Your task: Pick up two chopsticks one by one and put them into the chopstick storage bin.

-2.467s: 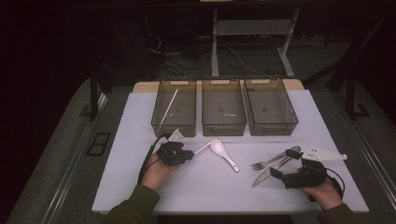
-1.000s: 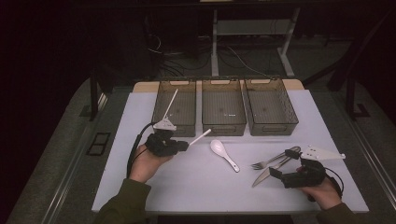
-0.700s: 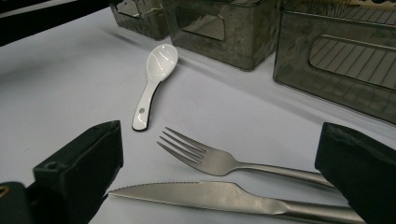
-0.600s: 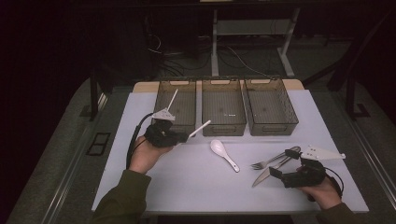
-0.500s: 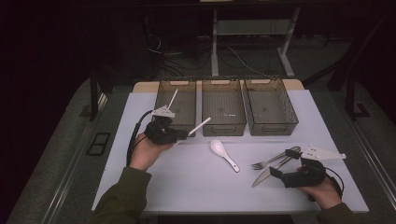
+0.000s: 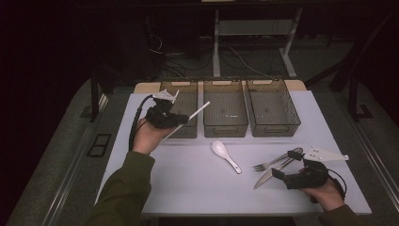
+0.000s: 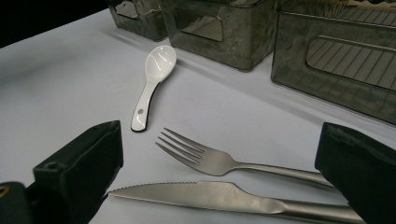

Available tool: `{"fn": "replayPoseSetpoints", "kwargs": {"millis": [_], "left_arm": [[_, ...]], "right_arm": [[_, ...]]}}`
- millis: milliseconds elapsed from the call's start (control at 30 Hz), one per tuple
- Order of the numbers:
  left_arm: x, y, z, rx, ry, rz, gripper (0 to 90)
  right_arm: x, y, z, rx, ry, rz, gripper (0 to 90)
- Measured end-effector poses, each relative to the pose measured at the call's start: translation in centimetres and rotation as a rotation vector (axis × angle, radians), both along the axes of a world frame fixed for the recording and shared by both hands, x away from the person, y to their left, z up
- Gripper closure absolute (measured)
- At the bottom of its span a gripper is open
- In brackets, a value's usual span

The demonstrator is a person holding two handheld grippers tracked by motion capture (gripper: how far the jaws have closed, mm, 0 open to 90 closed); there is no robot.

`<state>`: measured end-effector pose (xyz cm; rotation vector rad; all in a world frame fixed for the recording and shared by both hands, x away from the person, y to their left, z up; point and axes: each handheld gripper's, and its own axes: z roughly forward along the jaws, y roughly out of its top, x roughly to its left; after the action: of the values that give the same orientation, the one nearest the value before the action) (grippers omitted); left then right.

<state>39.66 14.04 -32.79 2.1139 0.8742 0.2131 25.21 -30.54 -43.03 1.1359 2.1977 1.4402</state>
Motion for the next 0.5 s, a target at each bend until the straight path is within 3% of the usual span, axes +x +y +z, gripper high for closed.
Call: {"fn": "replayPoseSetpoints", "kwargs": {"millis": [367, 500], "left_arm": [[3.9, 0.5, 1.0, 0.002, -0.039, 0.064, 83.8], [5.3, 0.7, 1.0, -0.015, -0.049, 0.092, 83.7]], "right_arm": [[0.0, -0.1, 0.0, 0.003, -0.003, -0.001, 1.1], [0.0, -0.1, 0.0, 0.005, -0.002, -0.003, 1.1]]}}
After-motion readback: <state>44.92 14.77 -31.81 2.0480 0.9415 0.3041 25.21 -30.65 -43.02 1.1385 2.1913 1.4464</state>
